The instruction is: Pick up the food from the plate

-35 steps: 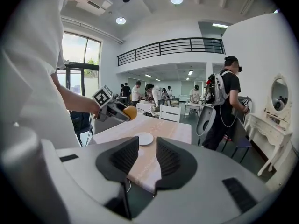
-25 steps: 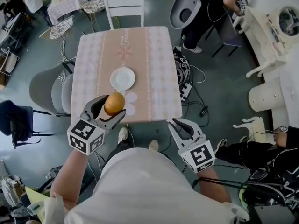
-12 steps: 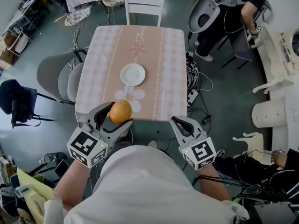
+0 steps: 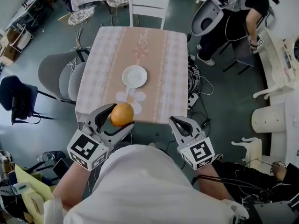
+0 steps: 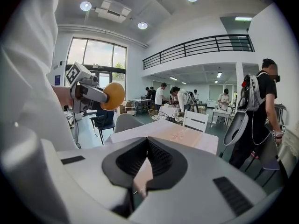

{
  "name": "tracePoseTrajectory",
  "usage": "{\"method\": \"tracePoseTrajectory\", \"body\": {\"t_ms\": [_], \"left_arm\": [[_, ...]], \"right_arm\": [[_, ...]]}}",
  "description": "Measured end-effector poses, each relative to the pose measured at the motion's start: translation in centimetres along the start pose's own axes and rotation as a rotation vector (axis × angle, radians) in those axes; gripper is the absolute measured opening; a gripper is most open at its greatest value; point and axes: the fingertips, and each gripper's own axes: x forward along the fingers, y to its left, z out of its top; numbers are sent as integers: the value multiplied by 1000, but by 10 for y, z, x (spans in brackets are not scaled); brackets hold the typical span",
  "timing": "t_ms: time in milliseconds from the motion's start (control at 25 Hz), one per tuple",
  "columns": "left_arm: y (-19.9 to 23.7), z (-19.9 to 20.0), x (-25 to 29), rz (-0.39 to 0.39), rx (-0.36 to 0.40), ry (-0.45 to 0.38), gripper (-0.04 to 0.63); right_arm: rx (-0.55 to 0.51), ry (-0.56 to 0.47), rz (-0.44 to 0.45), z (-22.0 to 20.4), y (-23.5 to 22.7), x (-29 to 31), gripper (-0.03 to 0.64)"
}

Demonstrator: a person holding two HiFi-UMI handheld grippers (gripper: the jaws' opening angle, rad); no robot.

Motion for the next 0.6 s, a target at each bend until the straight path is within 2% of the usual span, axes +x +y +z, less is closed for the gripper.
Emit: {"method": "tracePoseTrajectory", "body": {"t_ms": [600], "left_arm": [[9,-7,1,16,-6,10,337]], "right_arm": [[-17,8,19,1,1,10,12]]}}
